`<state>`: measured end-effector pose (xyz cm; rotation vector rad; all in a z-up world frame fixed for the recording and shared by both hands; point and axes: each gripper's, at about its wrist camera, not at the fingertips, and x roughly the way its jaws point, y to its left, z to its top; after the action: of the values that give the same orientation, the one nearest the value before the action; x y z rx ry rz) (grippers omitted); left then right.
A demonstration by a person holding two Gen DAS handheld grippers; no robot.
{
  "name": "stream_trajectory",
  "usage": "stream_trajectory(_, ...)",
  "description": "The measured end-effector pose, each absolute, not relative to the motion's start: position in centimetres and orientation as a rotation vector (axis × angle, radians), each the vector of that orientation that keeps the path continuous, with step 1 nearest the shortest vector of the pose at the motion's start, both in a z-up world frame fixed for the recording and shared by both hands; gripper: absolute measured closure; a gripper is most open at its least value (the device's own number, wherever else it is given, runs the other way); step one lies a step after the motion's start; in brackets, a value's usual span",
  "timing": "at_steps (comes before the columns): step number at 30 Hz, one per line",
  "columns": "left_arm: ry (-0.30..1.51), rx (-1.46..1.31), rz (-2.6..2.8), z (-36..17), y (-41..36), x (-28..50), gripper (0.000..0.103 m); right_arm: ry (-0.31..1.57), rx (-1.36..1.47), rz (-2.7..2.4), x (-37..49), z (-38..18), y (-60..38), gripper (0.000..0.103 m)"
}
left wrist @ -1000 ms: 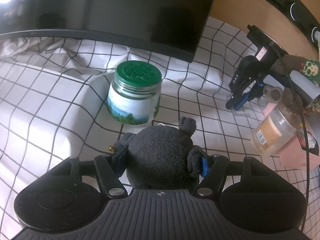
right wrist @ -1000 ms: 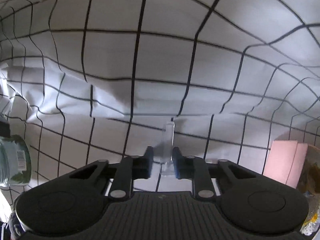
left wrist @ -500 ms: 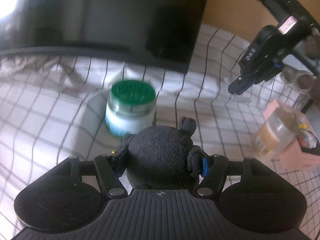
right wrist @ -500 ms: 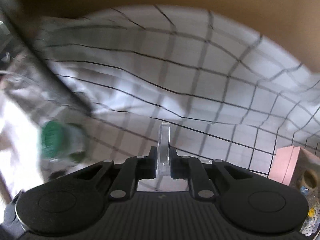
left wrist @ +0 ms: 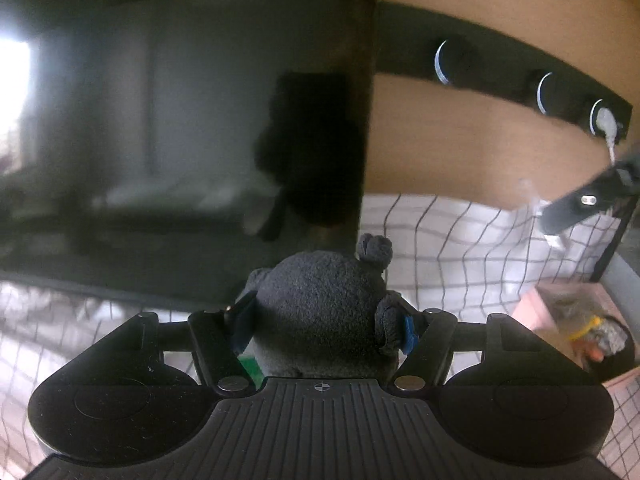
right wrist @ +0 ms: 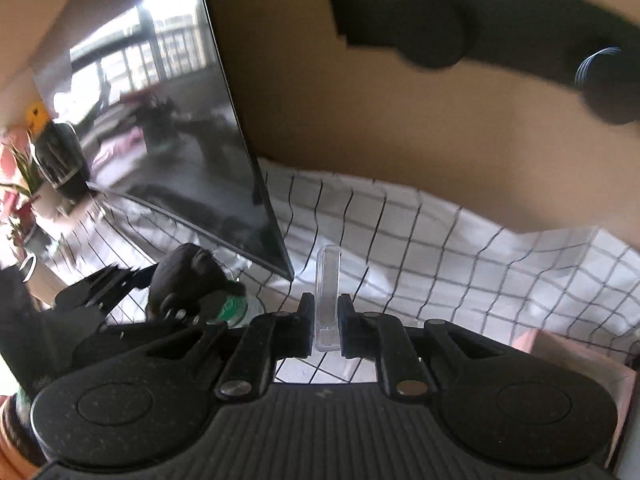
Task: Organize soft objects
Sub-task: 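Lower the plush toy and acrylic stand into the pink box and open both tools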
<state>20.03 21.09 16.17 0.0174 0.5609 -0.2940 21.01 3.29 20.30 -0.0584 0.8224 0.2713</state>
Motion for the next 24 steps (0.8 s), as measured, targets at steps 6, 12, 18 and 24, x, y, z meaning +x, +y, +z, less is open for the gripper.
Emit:
stream_trajectory(6,0.527,0.063,-0.374,19.2,16.7,20.9,0.031,0.712,-0.047,0.208,16.8,23.5,-1.3,0.091)
stream_trajectory(12,0.532,0.091,-0.539,20.4,9.3,20.7,0.031,0.662,0.009,0.09,13.7,24.4,-7.8,0.091)
stream_trajectory(18,0.612,0.098,-0.72,19.4,1.8,20.2,0.031,0.647,0.107,-0.01,11.6,23.9,-14.4,0.091)
stream_trajectory(24,0.733,0.05,-0.868,16.5,-4.0,20.4,0.031,0.638,0.113,-0.128,11.0,20.1,-18.9,0.091)
